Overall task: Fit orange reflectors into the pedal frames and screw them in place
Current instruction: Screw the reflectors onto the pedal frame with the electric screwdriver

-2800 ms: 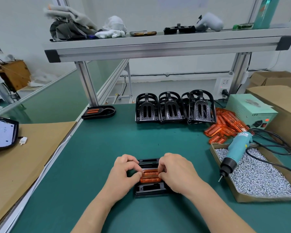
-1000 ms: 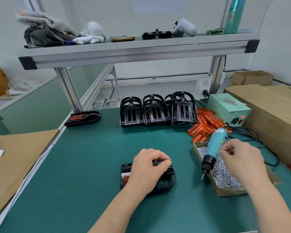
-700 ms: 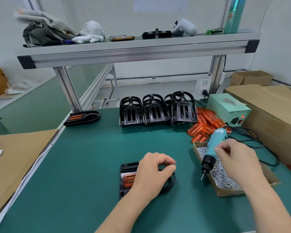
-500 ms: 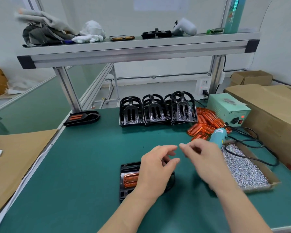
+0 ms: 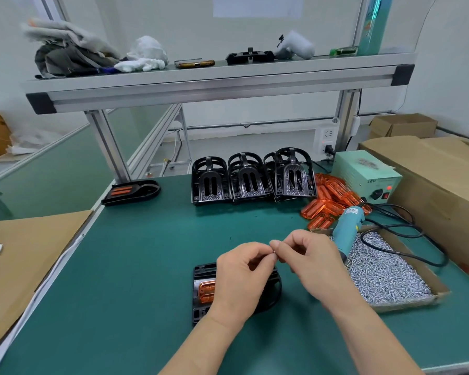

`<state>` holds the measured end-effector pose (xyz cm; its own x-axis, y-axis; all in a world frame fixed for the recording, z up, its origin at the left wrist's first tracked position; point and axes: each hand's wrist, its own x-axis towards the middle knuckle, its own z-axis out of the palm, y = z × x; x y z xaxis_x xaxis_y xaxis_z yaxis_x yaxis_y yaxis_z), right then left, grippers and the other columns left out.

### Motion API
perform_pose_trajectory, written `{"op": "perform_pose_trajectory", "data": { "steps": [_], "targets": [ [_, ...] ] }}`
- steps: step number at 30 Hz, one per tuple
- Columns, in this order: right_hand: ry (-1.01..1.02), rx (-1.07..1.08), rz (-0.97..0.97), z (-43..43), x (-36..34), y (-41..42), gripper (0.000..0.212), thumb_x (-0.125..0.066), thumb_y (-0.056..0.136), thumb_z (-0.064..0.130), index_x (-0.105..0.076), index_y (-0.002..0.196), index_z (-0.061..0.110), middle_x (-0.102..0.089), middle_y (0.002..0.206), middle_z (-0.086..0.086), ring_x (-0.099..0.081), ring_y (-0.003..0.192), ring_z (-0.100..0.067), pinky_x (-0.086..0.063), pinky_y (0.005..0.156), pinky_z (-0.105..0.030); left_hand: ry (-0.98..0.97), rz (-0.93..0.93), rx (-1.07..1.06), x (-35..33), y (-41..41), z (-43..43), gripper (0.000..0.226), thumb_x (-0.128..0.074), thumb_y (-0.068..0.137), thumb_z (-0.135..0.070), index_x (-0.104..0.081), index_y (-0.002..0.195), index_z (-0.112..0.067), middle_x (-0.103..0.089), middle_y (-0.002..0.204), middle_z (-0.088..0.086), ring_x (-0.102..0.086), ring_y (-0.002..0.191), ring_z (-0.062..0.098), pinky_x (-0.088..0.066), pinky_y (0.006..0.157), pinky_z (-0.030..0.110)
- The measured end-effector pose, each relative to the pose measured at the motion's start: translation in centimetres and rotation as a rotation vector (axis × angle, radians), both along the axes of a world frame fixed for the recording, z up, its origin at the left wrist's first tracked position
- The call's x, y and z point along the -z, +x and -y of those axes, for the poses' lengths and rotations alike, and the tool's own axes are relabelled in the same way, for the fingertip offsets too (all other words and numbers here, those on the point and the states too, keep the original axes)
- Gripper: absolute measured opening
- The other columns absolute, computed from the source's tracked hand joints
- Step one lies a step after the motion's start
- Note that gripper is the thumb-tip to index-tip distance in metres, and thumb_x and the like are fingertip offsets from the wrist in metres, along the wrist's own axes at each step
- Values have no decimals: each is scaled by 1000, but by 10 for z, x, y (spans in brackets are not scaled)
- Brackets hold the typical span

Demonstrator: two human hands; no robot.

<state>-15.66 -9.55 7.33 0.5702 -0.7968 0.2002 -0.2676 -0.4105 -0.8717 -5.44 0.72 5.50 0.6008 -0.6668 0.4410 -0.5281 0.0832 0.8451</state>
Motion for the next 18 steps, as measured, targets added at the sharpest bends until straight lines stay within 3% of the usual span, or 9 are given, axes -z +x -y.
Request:
{"op": "perform_pose_trajectory", "data": {
  "steps": [3, 5, 8, 10, 13, 16, 18],
  "targets": [
    [55, -5, 37, -2, 1, 1, 36, -74, 88, 35, -61, 61, 15, -51, 46, 11, -41, 47, -5, -33, 55, -27, 8, -42, -10, -3, -3, 0, 24, -67, 79, -25, -72, 81, -49, -72, 78, -22, -68, 78, 4, -50, 74, 17],
    [103, -8, 67, -1, 3, 0, 37, -75, 87, 35, -59, 61, 14, -49, 45, 10, -39, 47, -6, -33, 56, -27, 36, -67, 20, -3, -2, 0, 28, -68, 79, -28, -72, 76, -56, -73, 77, -20, -68, 76, 5, -52, 74, 21],
    [158, -8, 101, 1, 6, -4, 40, -76, 85, 36, -57, 60, 11, -45, 45, 9, -36, 47, -7, -31, 54, -26, 80, -277, 154, -6, 0, -3, 12, -70, 79, -29, -78, 80, -38, -75, 77, -4, -66, 67, 7, -54, 68, 24],
    [158, -22, 108, 0, 7, -4, 46, -76, 86, 37, -55, 60, 6, -42, 44, 9, -34, 46, -7, -30, 52, -26, 66, -479, 226, -8, 1, -3, 8, -73, 83, -18, -80, 80, -21, -75, 77, 8, -64, 65, 9, -52, 64, 21],
    [146, -2, 134, 0, 8, -5, 48, -70, 91, 40, -56, 61, 5, -49, 47, 0, -38, 47, -10, -32, 52, -28, 34, -728, 289, -11, 4, -1, 18, -70, 87, -1, -79, 77, -12, -73, 79, 15, -63, 65, 13, -52, 62, 20],
    [38, 274, 106, 26, 6, -21, 46, -56, 99, 46, -63, 68, 13, -64, 63, -1, -57, 62, -19, -42, 64, -36, 25, -832, 298, -14, 10, -3, 17, -69, 85, 2, -78, 77, -9, -72, 78, 16, -64, 64, 15, -52, 61, 20],
    [-71, 427, -34, 52, 8, -40, 37, -55, 97, 48, -61, 80, 16, -66, 79, -2, -60, 78, -26, -40, 70, -38, 27, -839, 270, -14, 17, -6, 14, -70, 84, 5, -76, 79, -7, -72, 79, 17, -65, 65, 15, -53, 61, 20]
  ]
}}
